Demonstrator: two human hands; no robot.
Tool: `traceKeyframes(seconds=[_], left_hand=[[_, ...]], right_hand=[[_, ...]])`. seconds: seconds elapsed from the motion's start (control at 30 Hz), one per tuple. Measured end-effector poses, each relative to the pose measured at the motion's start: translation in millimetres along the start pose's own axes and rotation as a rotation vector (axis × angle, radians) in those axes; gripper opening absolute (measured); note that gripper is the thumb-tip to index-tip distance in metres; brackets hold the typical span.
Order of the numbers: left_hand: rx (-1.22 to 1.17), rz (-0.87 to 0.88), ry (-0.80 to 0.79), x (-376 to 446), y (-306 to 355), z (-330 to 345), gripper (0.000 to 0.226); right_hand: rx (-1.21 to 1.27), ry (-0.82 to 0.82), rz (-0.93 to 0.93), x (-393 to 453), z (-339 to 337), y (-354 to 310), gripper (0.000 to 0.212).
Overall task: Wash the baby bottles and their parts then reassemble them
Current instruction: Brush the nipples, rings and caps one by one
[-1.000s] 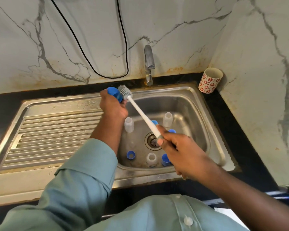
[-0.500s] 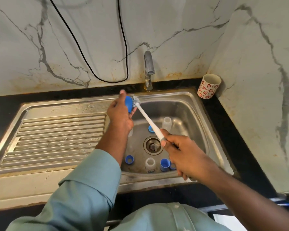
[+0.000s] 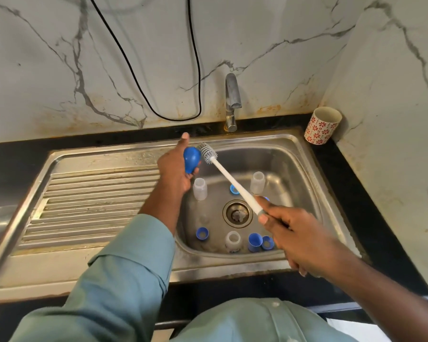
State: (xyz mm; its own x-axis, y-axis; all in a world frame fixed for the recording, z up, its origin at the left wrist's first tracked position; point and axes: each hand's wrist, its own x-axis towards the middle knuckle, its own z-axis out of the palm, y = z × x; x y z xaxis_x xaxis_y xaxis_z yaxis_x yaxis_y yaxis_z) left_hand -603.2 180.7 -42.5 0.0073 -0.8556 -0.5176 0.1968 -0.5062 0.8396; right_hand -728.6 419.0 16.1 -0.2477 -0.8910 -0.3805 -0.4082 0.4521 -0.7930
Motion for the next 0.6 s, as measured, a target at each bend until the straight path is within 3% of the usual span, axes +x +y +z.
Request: traceKeyframes(seconds=[0.13,0.27,0.37,0.5,0.6], left_hand=[[0.283,0.075,-0.2,6,3,-7,0.059],[0.234,0.166,-0.163,5,6,-7,0.033],[0.298,0.148,-0.333,-5,0,-2,0.071],[0.224,0.144,-0.305,3,3,-7,0.1],[0.481,0.068,-0.591,3,7,-15,0.134]], right_hand=[[-0.007,0.01,-0.01,0,1,1,0.018],[-0.003,0.001,-0.003,6,6,1,0.017],[-0.012,0.041,-0.014,9,8,1,0.02],[-0.018,0.018,-0.016,-1,4,2,0.017],[-0.012,-0.029,0.023,1,-6,2,0.016]])
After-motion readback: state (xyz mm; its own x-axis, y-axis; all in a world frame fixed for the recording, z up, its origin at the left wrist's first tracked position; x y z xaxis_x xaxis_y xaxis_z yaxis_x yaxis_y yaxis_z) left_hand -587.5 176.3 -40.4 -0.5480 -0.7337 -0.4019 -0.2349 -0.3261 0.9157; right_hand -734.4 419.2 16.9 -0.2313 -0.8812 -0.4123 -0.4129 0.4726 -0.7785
